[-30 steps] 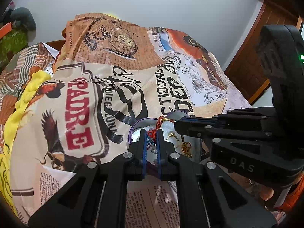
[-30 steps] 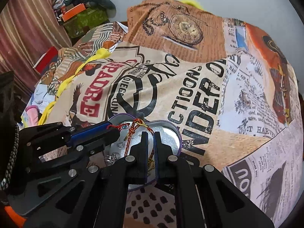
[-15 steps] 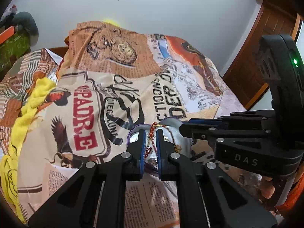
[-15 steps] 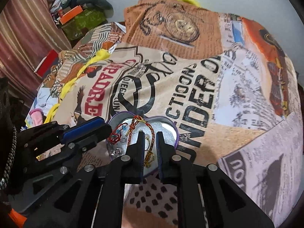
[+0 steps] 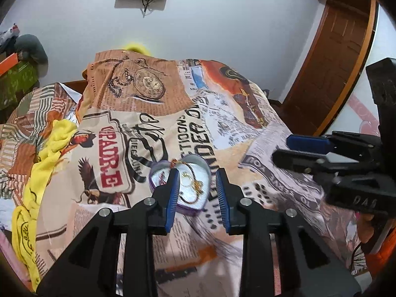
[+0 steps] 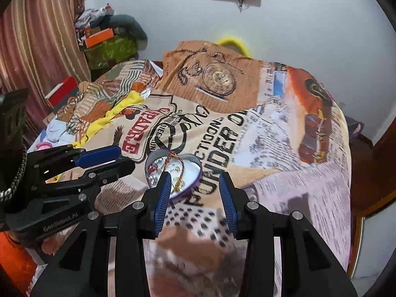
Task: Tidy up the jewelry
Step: 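Open both tools to drop the pieces into the purple tin, then move both open tools back over the remaining rings, then grasp the small silver ring with left tool while right tool approaches the gold ring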
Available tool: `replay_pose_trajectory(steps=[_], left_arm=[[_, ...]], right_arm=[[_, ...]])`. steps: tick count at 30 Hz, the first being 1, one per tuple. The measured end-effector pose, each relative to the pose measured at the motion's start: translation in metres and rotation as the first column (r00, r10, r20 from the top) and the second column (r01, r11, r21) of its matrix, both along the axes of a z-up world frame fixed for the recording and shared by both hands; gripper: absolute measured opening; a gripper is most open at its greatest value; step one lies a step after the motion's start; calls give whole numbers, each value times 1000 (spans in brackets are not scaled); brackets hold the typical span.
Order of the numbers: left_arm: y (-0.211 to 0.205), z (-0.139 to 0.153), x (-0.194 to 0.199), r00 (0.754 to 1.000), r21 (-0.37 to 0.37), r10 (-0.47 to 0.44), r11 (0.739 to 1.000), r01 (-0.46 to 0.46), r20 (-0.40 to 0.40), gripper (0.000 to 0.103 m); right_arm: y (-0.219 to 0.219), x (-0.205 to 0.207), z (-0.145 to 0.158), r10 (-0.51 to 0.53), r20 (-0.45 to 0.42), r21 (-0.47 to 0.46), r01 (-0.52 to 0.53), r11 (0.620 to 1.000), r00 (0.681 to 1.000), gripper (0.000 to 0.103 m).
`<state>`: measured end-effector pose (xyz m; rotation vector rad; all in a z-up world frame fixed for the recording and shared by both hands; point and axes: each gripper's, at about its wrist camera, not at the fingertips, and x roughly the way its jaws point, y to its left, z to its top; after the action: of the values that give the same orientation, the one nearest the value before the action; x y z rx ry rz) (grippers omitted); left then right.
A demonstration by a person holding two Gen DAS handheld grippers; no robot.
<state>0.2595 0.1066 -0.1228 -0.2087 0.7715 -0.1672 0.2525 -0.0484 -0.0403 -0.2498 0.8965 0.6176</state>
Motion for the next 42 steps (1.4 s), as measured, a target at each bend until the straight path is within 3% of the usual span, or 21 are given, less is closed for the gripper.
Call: replay_pose_trajectory(steps=[15,24,33,35,39,42], left_arm=[[-64,-41,-28,982,-4,-131,991,132,-133,30],[-102,-56,-27,961,37,-221,972,231,-168,30],[-111,-68,-21,954,57,-240,966,253,-177,30],[-112,-70,-21,953,66,-246,963,261,-176,27],[-112,-73,-17,954,62,-241,965,255,-177,8],[-110,-73,-18,956,58,-244,965,257,-165,8]], right_arm=[[-64,-36,-23,-67,6,-79,67,995,998,37],[-83,-49,-47,-73,-41,-76,70,995,996,37],[-86,-52,-60,-62,-62,-83,57,995,996,37],[-85,-51,-63,-56,-69,-78,51,996,996,37],[-83,-48,-68,-53,-85,-66,47,997,995,37],[-80,-47,-69,-46,-95,-59,40,997,994,37]])
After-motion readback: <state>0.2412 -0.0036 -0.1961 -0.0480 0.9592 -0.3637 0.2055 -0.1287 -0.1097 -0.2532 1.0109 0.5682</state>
